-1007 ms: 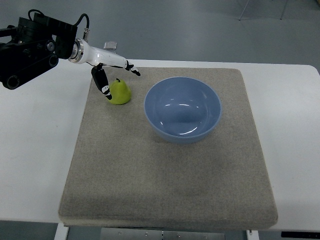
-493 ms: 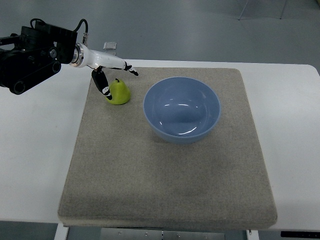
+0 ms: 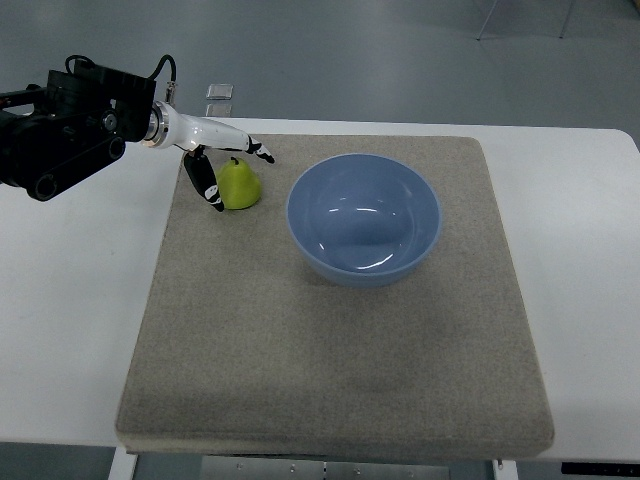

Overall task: Place pear in bowl with left hand
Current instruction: 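Close the left hand's fingers around the yellow-green pear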

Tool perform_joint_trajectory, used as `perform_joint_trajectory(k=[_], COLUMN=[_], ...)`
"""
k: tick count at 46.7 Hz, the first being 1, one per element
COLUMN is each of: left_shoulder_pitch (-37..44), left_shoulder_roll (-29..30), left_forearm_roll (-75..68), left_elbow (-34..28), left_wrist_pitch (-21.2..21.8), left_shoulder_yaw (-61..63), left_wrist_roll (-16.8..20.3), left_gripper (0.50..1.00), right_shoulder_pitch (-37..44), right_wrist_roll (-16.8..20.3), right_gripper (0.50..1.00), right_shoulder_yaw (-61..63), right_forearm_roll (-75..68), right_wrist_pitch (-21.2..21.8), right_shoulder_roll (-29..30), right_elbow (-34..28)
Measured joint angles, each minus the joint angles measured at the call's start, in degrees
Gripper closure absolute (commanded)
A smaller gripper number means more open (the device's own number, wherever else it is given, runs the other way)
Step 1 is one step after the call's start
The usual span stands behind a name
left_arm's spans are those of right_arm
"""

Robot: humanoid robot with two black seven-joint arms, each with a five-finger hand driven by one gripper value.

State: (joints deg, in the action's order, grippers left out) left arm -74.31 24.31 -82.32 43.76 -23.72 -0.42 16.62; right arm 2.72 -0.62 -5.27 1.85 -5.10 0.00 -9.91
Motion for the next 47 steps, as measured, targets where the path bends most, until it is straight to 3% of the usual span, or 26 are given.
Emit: perform_joint_trajectory(k=[26, 38, 45, 47], left_shoulder_pitch=[0.6, 0.6, 0.6, 0.6], left_shoulder_roll=[-1.4, -1.9, -2.1, -2.1], left_forearm_roll=[-0.6, -2.0, -2.0, -2.0], left_elbow=[-0.8, -1.3, -1.5, -1.5], left_wrist_pitch=[0.5, 1.1, 1.2, 1.2], left_shoulder_yaw=[1.6, 1.6, 1.6, 1.6], left_wrist_roll=[0.1, 0.1, 0.0, 0.0], left_gripper=[0.536, 0.692, 0.874, 0.902], right_shoulder_pitch=[0.0, 0.0, 0.0, 0.0], right_wrist_roll=[0.0, 0.0, 0.0, 0.0], right_gripper=[0.576, 0.574, 0.576, 0.576], right_shoulder_yaw=[0.0, 0.0, 0.0, 0.0], right_forearm_roll=[0.0, 0.0, 0.0, 0.0], right_wrist_pitch=[0.0, 0.0, 0.0, 0.0], right_shoulder_roll=[0.0, 0.0, 0.0, 0.0], right_elbow=[0.0, 0.0, 0.0, 0.0])
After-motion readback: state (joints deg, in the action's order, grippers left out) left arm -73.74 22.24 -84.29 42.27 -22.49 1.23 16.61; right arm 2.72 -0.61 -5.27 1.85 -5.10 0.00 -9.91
